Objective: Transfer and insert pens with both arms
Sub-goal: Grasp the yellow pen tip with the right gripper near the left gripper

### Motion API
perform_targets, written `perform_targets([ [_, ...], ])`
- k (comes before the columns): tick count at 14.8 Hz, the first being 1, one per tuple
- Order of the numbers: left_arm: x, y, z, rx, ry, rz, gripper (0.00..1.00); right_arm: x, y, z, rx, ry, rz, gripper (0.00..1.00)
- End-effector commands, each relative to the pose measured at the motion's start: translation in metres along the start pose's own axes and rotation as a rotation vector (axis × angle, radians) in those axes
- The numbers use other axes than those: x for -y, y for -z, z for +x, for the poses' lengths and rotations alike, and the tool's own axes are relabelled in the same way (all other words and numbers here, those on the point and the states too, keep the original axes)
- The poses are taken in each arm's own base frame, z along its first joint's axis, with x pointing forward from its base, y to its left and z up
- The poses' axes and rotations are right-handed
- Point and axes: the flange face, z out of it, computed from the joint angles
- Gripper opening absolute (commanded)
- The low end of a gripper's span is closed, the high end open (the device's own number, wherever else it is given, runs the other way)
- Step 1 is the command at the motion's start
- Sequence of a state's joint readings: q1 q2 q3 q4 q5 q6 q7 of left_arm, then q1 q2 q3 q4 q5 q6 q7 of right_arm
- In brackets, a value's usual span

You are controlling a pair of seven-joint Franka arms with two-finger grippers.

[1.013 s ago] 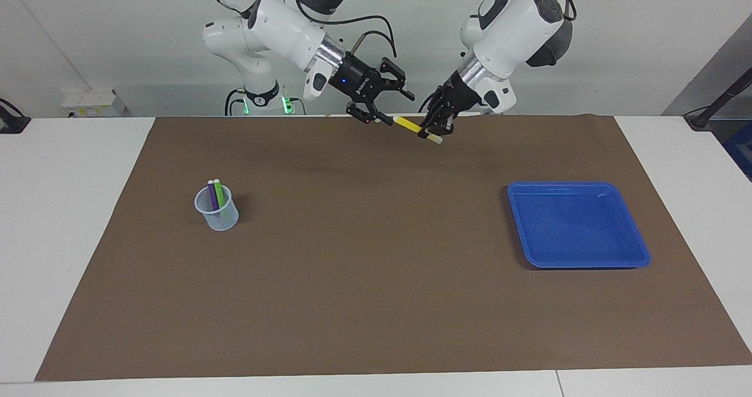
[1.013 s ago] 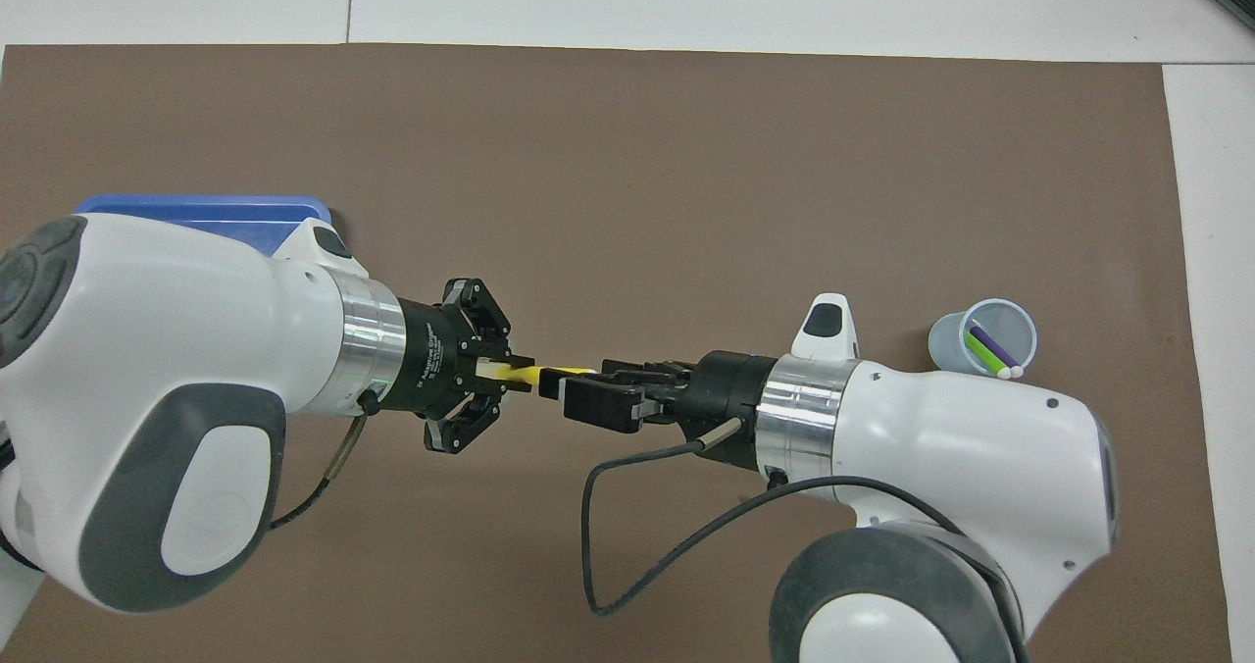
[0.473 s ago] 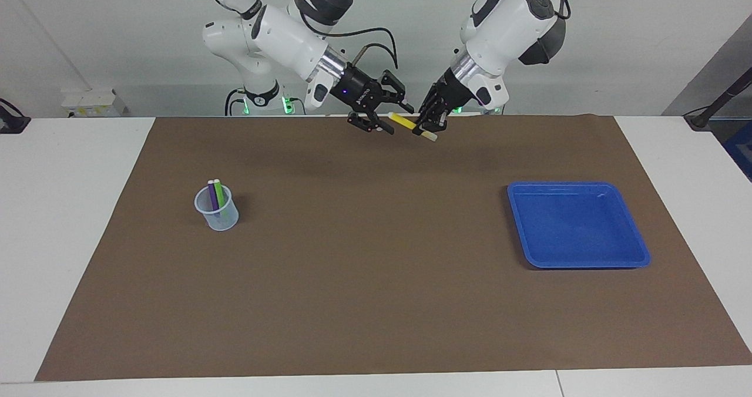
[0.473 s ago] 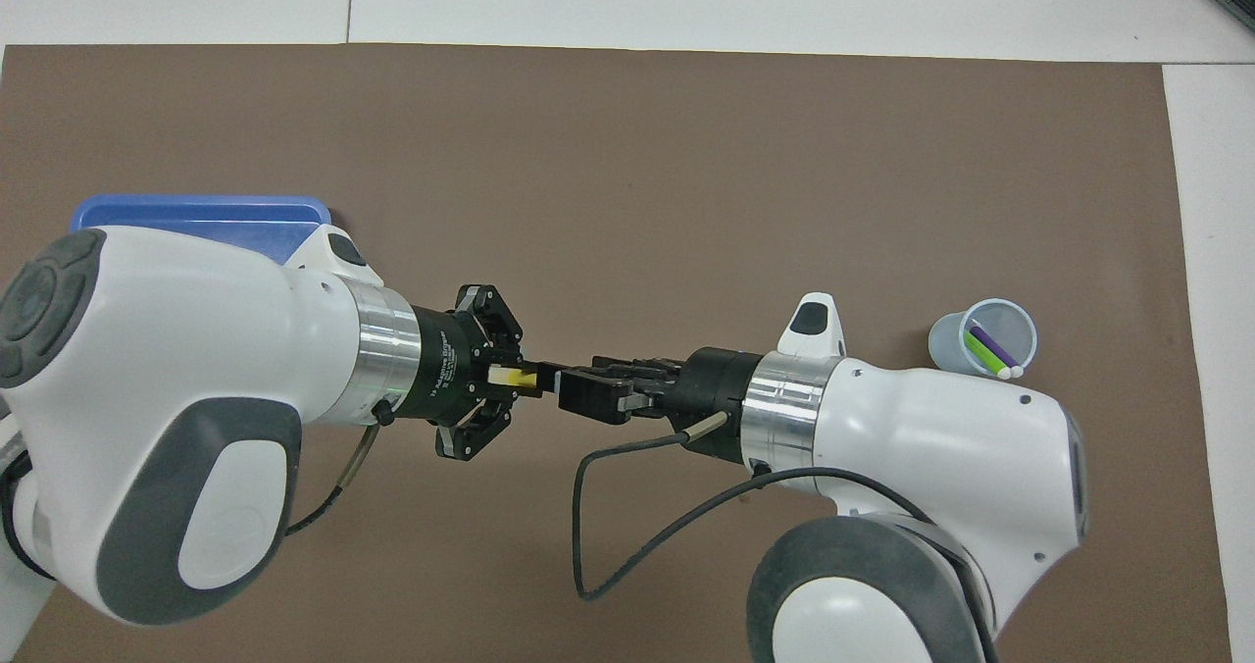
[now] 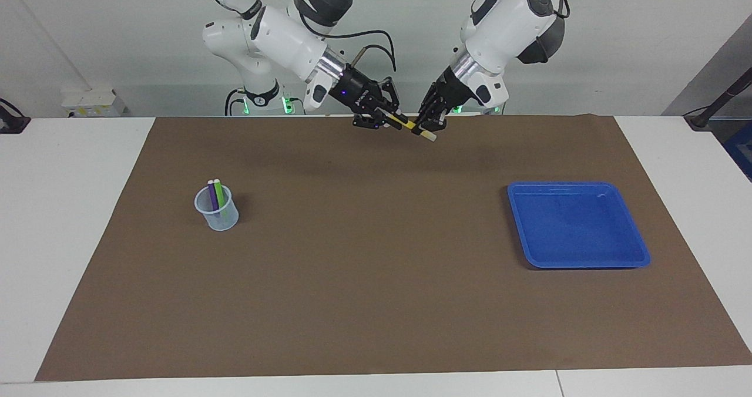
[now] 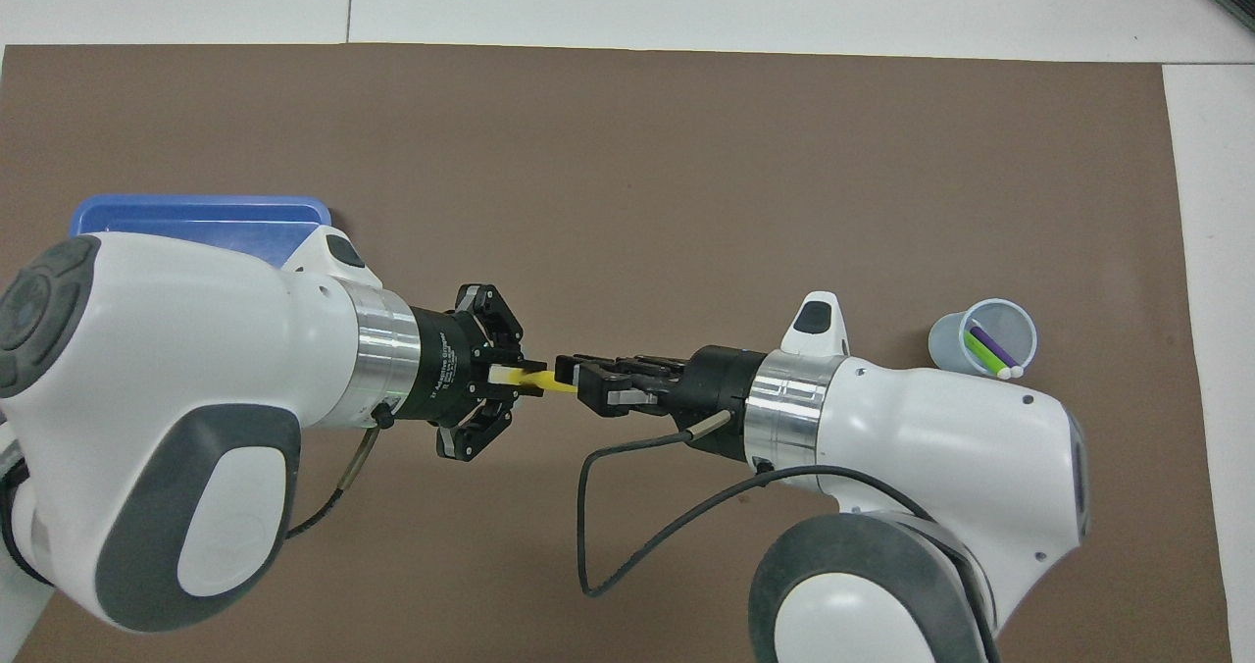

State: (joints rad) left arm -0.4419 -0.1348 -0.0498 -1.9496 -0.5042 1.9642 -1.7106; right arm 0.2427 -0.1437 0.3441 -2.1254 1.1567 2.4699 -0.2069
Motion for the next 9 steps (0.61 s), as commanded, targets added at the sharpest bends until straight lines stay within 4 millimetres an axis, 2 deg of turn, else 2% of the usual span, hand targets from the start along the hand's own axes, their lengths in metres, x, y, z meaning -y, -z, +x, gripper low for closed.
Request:
perform_targets([
  [1,0.0103,-0.0032,-0.0015,0.009,0.013,-0.008,0.0,0.0027,-0.0007,-0.0023,-0.01,0.017,0.014,0.0],
  [6,0.0103,-0.0032,-0.0014,0.007,0.002,-0.008,0.0,0.0036,-0.0012,-0.003,-0.001,0.017,0.016,0.0],
  [7,0.01,-0.0024,-0.0017,0.005,-0.002,-0.011,0.3,0.0036,-0.0012,-0.003,-0.001,0.018,0.014,0.0],
  [8,0.0098,-0.0023,-0.0015,0.003,0.0,-0.013,0.9,0.0044,-0.0013,-0.0031,0.004,0.022,0.012,0.0],
  [9,0.0098,-0.0018,-0.0018,0.002,0.005,-0.013,1.0,0.0038,-0.0019,-0.0038,0.008,0.024,0.01,0.0],
])
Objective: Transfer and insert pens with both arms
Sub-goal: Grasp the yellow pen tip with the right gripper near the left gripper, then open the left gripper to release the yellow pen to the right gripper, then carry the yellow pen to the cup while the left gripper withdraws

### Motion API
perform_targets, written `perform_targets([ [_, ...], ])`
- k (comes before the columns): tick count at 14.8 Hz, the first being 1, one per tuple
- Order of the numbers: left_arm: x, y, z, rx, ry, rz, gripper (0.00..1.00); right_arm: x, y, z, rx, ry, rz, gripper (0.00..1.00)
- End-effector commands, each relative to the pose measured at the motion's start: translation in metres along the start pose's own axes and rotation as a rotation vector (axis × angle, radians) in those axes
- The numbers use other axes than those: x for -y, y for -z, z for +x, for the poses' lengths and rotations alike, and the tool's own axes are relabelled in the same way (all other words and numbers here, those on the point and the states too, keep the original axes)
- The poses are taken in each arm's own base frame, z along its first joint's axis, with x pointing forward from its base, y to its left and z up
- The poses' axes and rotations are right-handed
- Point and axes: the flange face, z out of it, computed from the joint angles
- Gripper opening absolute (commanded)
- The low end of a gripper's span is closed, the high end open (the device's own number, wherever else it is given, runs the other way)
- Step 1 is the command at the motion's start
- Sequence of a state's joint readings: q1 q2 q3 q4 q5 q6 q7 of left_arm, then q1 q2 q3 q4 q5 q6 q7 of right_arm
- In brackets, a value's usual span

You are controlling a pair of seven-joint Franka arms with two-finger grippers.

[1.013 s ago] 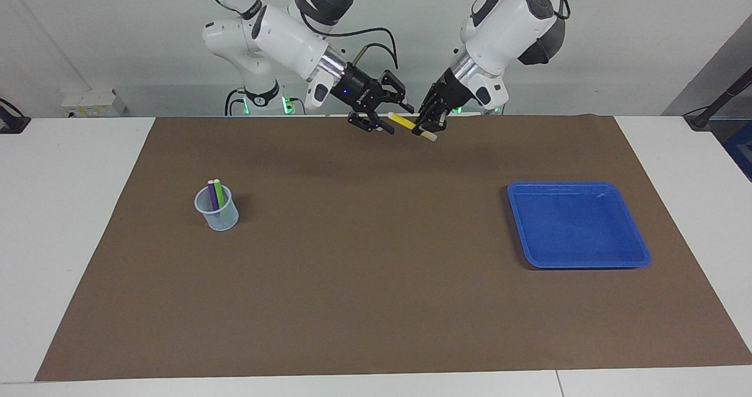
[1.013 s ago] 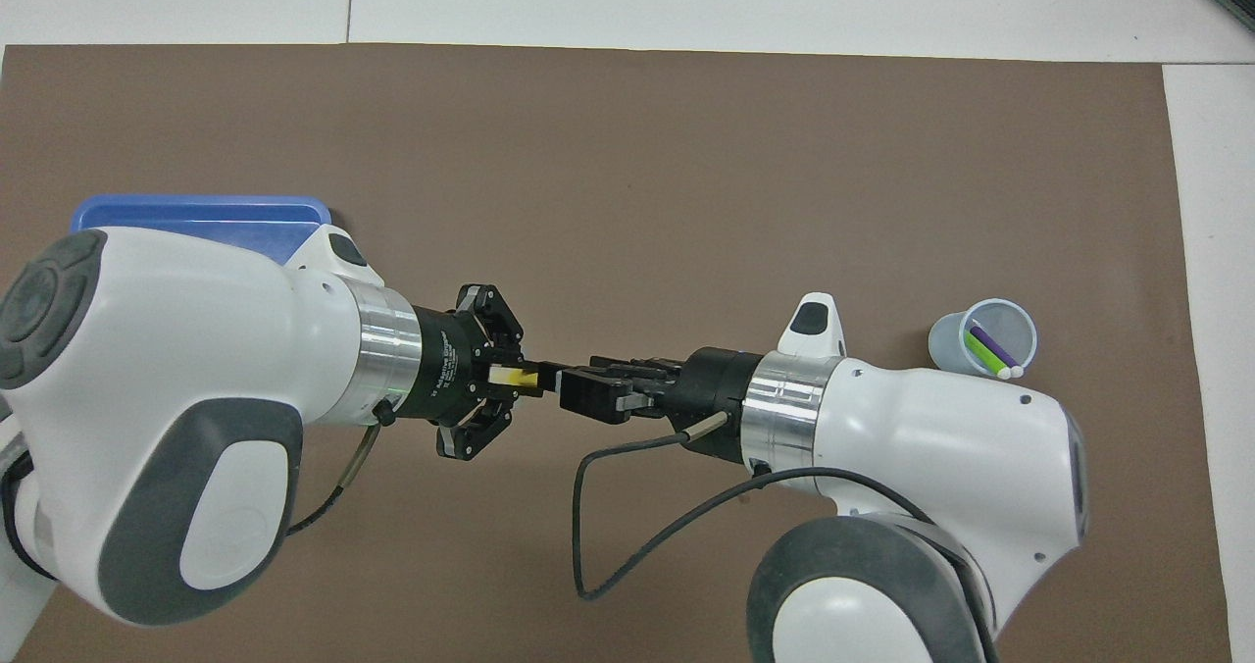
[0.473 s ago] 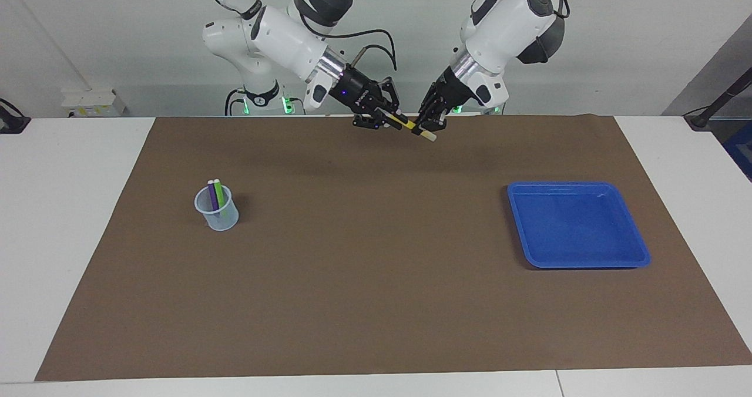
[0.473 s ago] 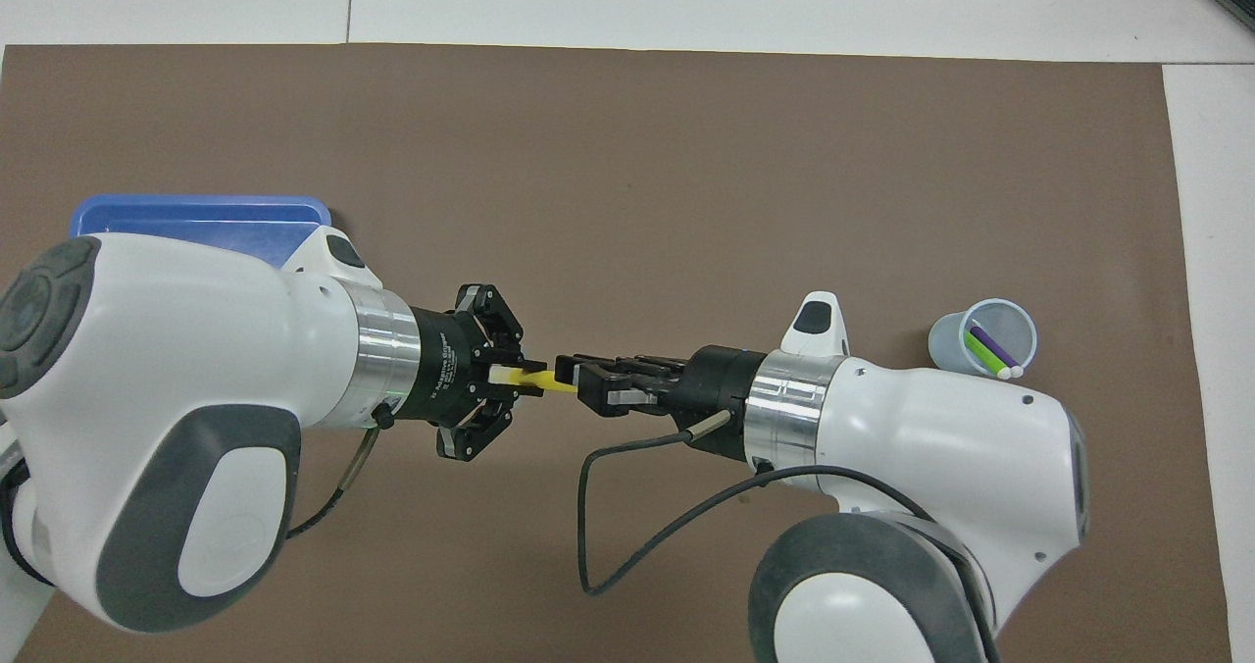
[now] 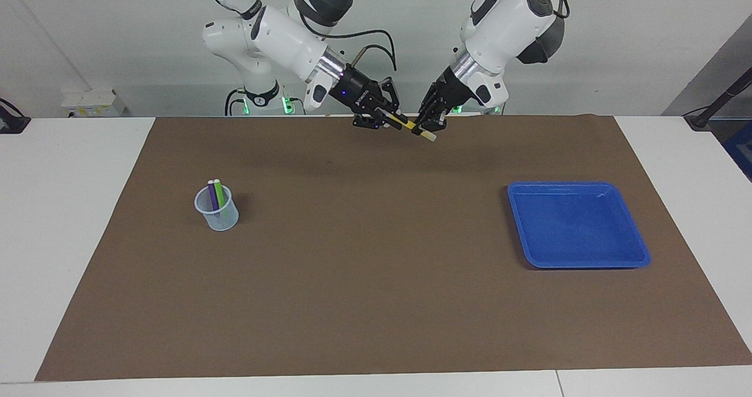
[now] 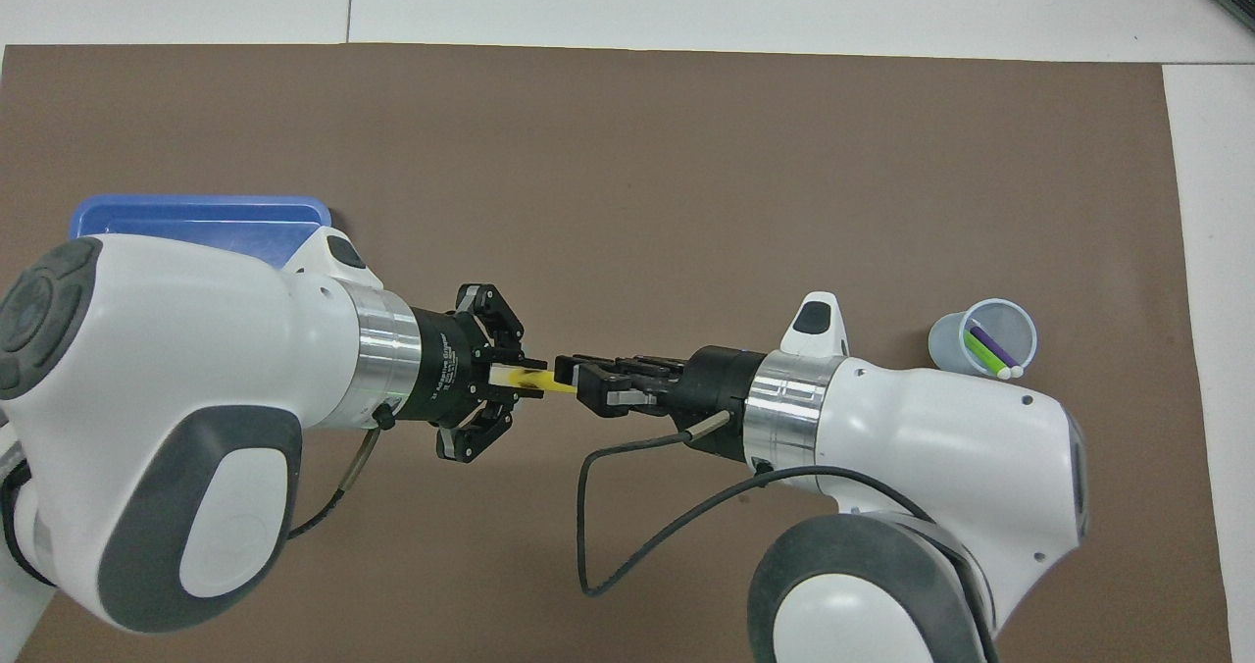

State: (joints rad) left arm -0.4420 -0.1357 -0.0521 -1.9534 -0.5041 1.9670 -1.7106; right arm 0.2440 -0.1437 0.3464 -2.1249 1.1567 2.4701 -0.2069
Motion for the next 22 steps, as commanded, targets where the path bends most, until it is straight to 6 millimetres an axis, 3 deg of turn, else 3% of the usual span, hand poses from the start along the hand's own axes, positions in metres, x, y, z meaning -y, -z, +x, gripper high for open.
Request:
perform_targets([
  [1,0.009,-0.001,-0.001,0.002,0.004,-0.011,1.0,0.002,-0.001,-0.002,0.008,0.021,0.008,0.0],
  [6,0.005,0.006,0.006,0.0,0.012,-0.021,1.0,-0.003,0.001,0.0,0.031,0.063,-0.032,0.0],
  [10,-0.005,0.031,0.041,-0.135,-0.007,-0.051,1.0,-0.015,0.009,0.009,0.047,0.138,-0.12,0.0],
  [15,-0.018,0.077,0.116,-0.194,-0.192,-0.051,1.0,-0.058,0.043,0.035,0.12,0.235,-0.326,0.0],
  [19,-0.017,0.109,0.169,-0.204,-0.303,-0.027,1.0,-0.092,0.078,0.05,0.165,0.247,-0.476,0.0],
  [22,-0.014,0.122,0.195,-0.215,-0.402,-0.014,1.0,-0.107,0.104,0.06,0.203,0.235,-0.638,0.0],
])
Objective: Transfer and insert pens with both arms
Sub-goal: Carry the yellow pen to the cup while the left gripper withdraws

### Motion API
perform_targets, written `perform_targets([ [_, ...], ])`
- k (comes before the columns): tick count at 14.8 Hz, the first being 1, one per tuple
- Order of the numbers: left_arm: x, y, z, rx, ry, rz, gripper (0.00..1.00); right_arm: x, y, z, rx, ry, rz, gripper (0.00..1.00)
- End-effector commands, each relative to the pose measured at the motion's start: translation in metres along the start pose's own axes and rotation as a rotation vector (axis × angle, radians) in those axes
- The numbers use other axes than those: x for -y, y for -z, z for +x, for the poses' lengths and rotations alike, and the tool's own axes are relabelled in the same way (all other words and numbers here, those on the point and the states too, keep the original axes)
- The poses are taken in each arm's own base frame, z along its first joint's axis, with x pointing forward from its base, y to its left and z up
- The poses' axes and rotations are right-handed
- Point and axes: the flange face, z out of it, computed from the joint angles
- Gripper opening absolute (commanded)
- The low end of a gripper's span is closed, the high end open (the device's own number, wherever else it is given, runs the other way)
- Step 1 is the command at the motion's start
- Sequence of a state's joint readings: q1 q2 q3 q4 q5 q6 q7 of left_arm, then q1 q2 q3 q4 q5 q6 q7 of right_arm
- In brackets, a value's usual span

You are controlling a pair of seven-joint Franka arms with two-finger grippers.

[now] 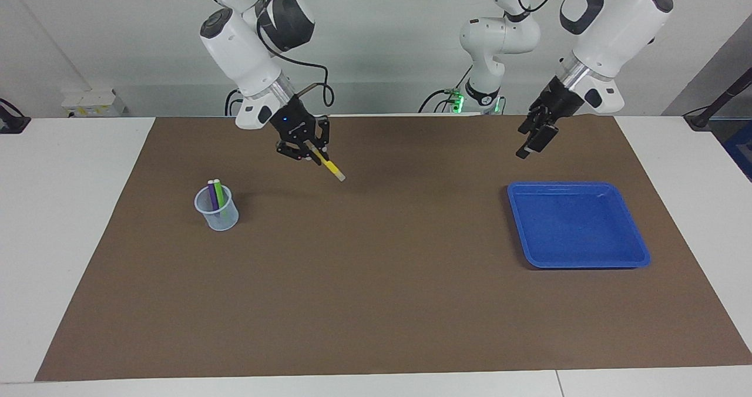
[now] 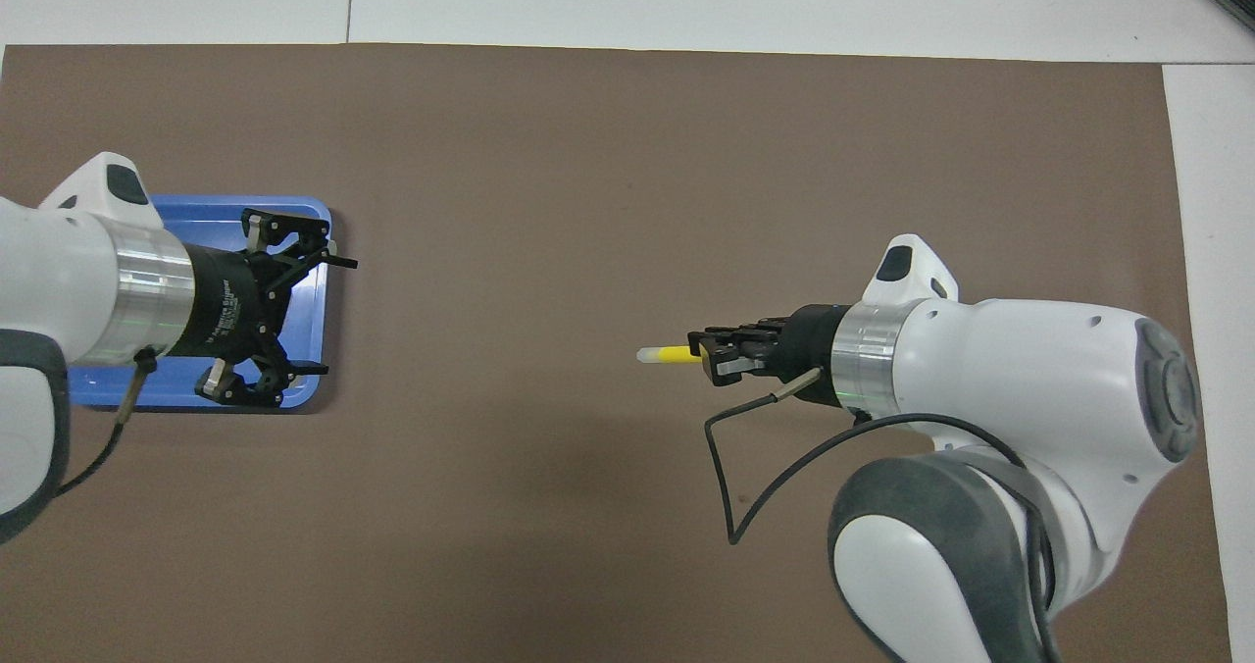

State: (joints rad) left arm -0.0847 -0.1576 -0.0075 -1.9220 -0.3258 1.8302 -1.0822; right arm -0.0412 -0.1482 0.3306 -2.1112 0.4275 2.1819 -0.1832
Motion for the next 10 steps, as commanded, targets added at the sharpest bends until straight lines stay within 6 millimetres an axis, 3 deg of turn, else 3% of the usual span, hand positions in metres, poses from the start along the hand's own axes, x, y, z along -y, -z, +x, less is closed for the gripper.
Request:
perform_targets([
  [1,0.013,0.012,0.018,-0.036,-0.105,0.028,1.0,-0.015,0.024,-0.001,0.05,-0.014,-0.146,0.0],
  [10,0.047,0.031,0.075,-0.125,-0.473,0.1,1.0,-0.1,0.061,-0.01,0.101,-0.014,-0.436,0.0],
])
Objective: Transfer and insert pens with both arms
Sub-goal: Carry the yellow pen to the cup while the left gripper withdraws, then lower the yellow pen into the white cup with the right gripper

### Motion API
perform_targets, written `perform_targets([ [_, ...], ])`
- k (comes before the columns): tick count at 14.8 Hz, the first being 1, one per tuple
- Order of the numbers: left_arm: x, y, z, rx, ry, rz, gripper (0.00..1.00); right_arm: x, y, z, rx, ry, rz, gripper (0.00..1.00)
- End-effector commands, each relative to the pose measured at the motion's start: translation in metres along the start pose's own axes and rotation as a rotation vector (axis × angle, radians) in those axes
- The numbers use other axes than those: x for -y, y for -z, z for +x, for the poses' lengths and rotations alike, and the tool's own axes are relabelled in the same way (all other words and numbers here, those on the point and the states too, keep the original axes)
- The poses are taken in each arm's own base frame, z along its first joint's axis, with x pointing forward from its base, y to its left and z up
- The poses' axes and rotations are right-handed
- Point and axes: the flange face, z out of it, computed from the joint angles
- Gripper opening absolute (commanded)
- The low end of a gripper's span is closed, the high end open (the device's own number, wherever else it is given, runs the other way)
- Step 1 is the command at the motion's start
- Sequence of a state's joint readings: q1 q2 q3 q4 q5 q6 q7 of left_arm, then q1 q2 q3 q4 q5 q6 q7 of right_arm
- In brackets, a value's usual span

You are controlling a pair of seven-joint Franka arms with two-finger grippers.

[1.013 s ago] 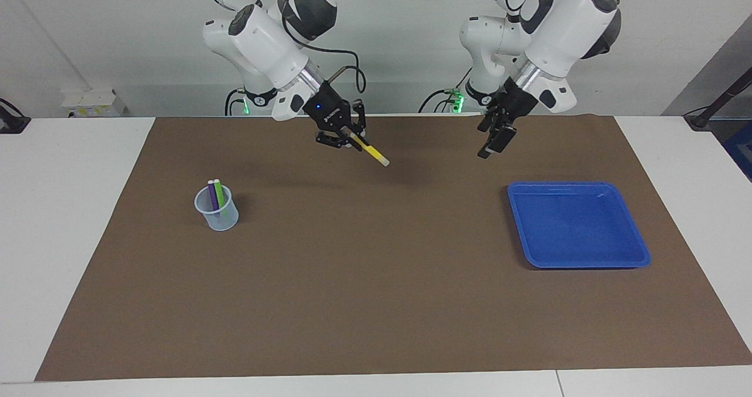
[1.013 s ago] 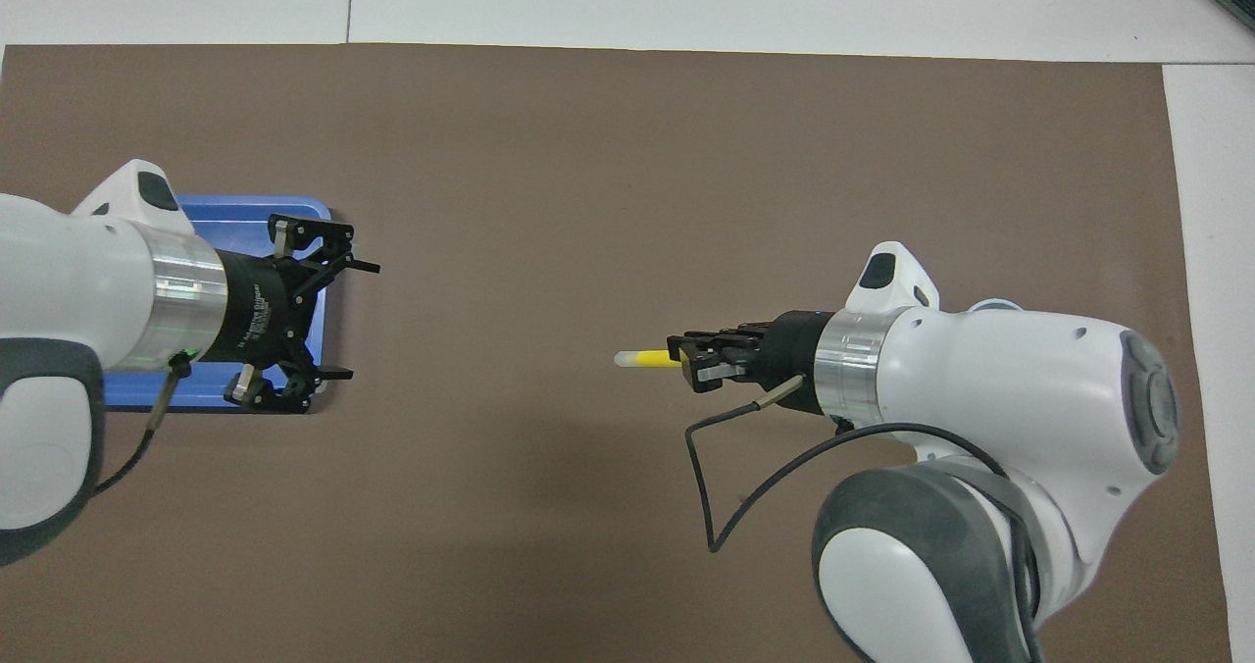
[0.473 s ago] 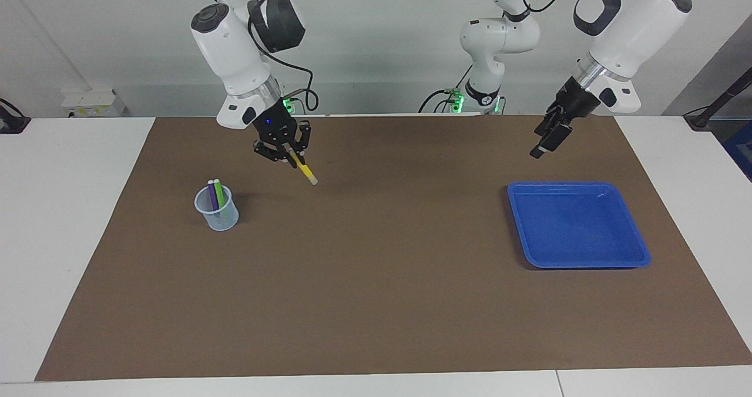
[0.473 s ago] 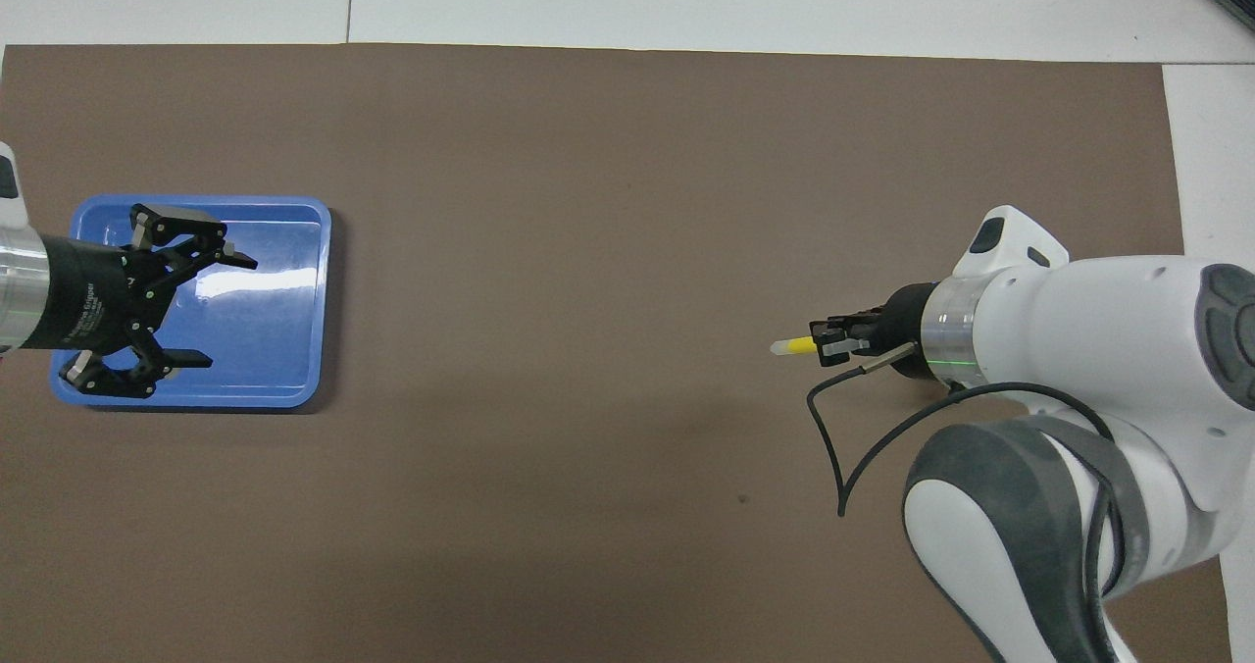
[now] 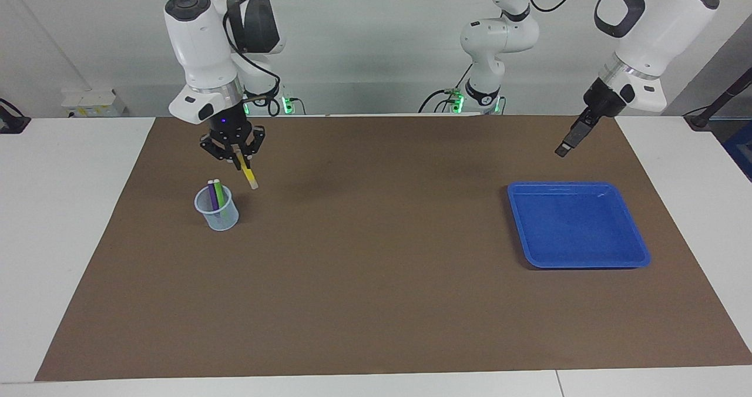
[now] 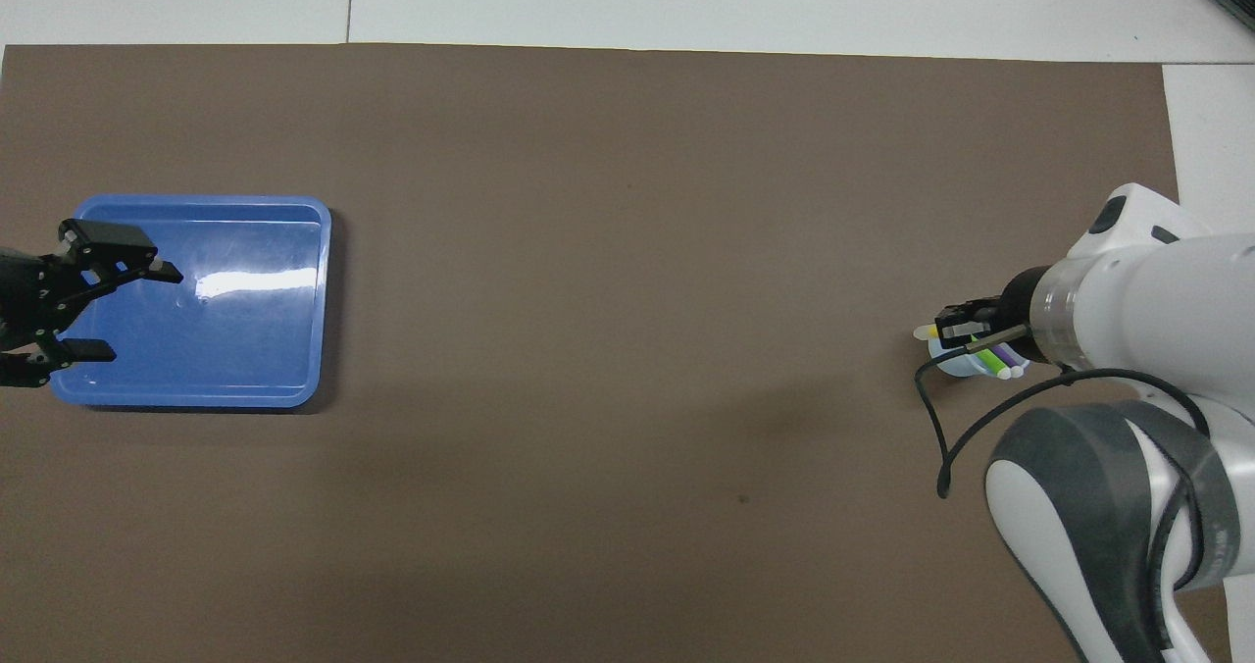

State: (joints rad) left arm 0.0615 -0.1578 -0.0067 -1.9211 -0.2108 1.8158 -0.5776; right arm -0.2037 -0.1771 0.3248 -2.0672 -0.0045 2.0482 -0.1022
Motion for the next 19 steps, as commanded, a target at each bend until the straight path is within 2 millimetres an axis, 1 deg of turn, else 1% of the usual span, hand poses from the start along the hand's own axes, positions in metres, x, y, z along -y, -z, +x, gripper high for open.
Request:
perform_targets([
  [1,0.012,0.005,-0.001,-0.019,-0.126,0.055,1.0,-0.02,0.002,-0.005,0.007,-0.005,-0.053,0.0],
  [3,0.015,0.005,0.001,-0.036,-0.215,0.092,1.0,-0.036,-0.002,-0.008,0.01,-0.005,-0.062,0.0],
  [6,0.019,0.007,0.005,-0.065,-0.347,0.155,1.0,-0.05,-0.011,-0.013,0.023,-0.02,-0.078,0.0],
  [7,0.02,0.008,0.007,-0.067,-0.394,0.162,1.0,-0.053,-0.015,-0.016,0.028,-0.025,-0.077,0.0],
  [8,0.026,0.01,0.011,-0.063,-0.436,0.165,1.0,-0.056,-0.019,-0.018,0.035,-0.032,-0.078,0.0],
  [10,0.028,0.01,0.009,-0.043,-0.466,0.175,1.0,-0.065,-0.033,-0.024,0.037,-0.049,-0.079,0.0],
  [12,0.023,0.01,0.007,-0.027,-0.476,0.181,1.0,-0.068,-0.042,-0.028,0.039,-0.052,-0.08,0.0],
  [14,0.018,0.019,0.006,-0.015,-0.48,0.186,1.0,-0.07,-0.049,-0.03,0.051,-0.059,-0.076,0.0],
  [16,0.008,0.025,0.018,-0.005,-0.481,0.193,1.0,-0.07,-0.056,-0.033,0.064,-0.062,-0.073,0.0],
  [18,-0.003,0.036,0.032,-0.015,-0.489,0.229,1.0,-0.078,-0.066,-0.039,0.072,-0.079,-0.072,0.0],
  [19,-0.007,0.042,0.034,-0.026,-0.492,0.227,1.0,-0.078,-0.073,-0.041,0.066,-0.079,-0.072,0.0],
])
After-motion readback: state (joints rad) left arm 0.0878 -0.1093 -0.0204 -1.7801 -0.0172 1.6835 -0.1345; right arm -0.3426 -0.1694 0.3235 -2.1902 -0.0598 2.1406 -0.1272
